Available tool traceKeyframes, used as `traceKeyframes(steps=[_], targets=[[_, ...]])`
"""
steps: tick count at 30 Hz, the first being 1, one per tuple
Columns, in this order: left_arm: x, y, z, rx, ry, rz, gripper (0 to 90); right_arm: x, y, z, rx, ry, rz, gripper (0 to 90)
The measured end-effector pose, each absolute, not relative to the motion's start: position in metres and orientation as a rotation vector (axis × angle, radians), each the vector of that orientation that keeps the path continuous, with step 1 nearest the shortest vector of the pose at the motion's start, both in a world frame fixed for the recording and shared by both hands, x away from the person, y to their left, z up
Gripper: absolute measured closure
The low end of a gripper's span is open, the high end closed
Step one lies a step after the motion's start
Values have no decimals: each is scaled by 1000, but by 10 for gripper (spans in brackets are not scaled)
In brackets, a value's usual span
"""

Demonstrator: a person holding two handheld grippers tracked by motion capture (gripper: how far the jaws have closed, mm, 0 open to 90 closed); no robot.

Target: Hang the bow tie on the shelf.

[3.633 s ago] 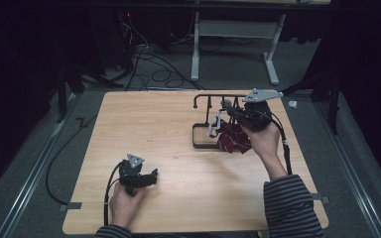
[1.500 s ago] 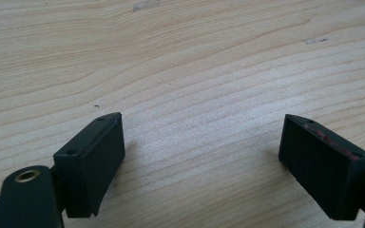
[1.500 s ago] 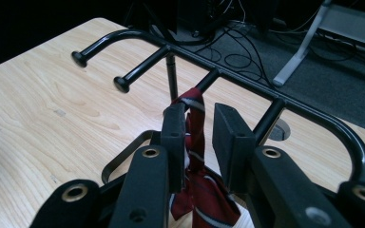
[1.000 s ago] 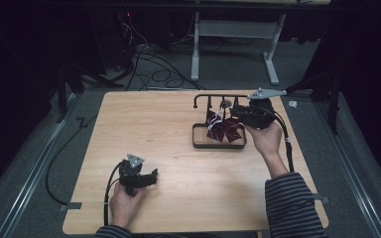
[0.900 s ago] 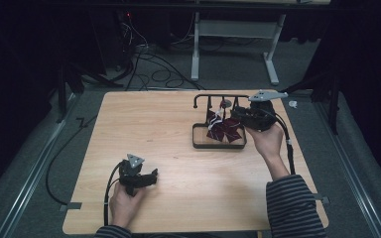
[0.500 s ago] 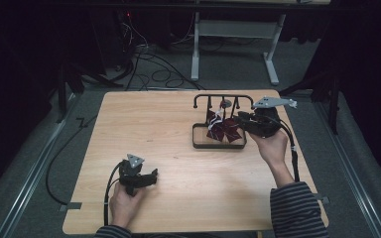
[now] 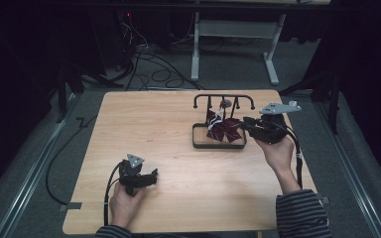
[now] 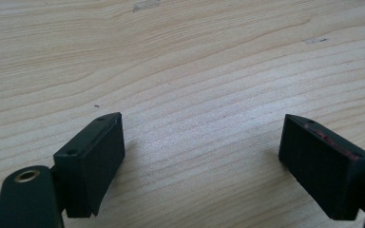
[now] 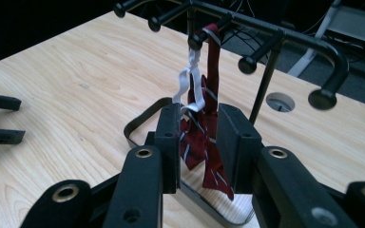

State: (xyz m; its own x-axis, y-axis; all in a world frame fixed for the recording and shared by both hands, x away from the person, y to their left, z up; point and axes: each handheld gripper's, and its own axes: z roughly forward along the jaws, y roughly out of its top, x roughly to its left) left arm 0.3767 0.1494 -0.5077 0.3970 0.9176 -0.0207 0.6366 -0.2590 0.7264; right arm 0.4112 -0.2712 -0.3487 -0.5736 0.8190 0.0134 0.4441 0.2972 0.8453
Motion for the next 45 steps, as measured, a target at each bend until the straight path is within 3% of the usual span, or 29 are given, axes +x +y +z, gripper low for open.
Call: traceKeyframes(steps=[45], targets=[[377,149,-508,1997,1323,545,158,386,-295,-385,1227,2175,1221,712]])
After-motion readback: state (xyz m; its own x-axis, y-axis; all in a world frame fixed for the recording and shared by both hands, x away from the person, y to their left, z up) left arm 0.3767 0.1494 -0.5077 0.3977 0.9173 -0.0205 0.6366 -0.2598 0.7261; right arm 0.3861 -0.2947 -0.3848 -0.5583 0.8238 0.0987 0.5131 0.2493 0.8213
